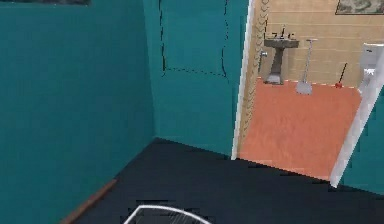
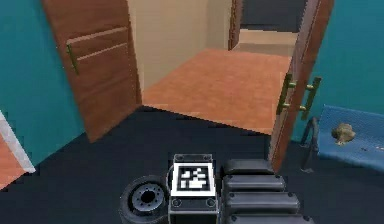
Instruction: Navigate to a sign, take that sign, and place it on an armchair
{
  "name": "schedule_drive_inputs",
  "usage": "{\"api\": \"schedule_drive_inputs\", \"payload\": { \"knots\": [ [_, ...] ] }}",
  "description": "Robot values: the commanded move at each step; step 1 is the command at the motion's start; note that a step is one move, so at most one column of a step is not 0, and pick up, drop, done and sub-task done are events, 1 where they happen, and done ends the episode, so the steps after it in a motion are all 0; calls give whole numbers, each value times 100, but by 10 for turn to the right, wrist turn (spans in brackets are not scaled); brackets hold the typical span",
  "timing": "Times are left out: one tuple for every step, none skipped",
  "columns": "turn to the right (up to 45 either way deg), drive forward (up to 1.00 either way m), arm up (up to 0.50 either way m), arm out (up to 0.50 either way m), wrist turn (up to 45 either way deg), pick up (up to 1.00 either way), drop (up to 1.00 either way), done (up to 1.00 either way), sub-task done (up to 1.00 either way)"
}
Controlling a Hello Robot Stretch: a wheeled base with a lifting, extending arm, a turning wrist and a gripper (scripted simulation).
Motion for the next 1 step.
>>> {"api": "schedule_drive_inputs", "payload": {
  "knots": [
    [-180,0,0,0,0,0,0,0,0]
  ]
}}
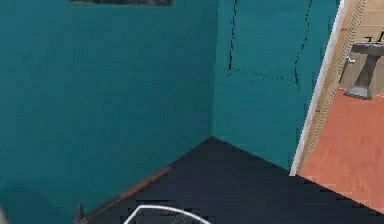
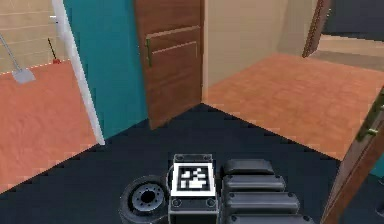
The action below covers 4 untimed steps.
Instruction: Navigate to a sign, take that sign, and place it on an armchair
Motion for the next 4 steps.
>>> {"api": "schedule_drive_inputs", "payload": {
  "knots": [
    [0,20,0,0,0,0,0,0,0],
    [-450,0,0,0,0,0,0,0,0],
    [0,70,0,0,0,0,0,0,0],
    [-300,0,0,0,0,0,0,0,0]
  ]
}}
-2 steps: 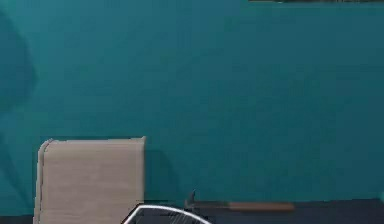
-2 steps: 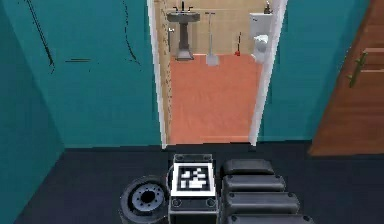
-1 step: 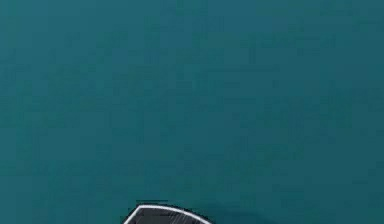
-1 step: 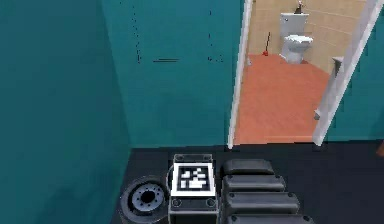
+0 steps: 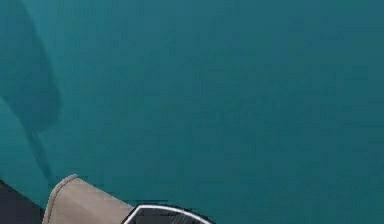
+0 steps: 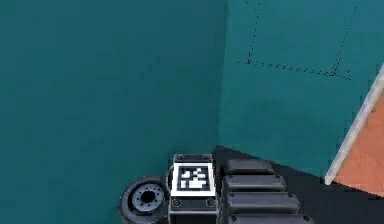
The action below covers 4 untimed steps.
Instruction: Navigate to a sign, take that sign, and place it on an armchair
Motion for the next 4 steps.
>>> {"api": "schedule_drive_inputs", "payload": {
  "knots": [
    [390,0,0,0,0,0,0,0,0],
    [-450,0,0,0,0,0,0,0,0],
    [-30,0,0,0,0,0,0,0,0],
    [450,0,0,0,0,0,0,0,0]
  ]
}}
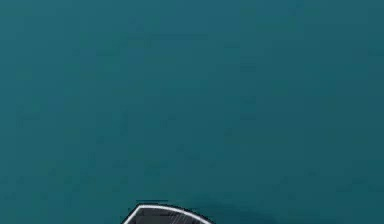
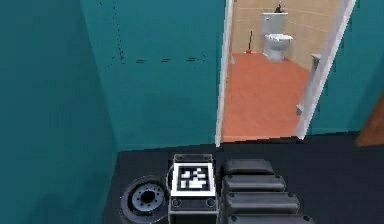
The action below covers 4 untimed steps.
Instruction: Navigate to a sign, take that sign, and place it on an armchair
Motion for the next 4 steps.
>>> {"api": "schedule_drive_inputs", "payload": {
  "knots": [
    [90,0,0,0,0,0,0,0,0],
    [-450,0,0,0,0,0,0,0,0],
    [-90,0,0,0,0,0,0,0,0],
    [300,0,0,0,0,0,0,0,0]
  ]
}}
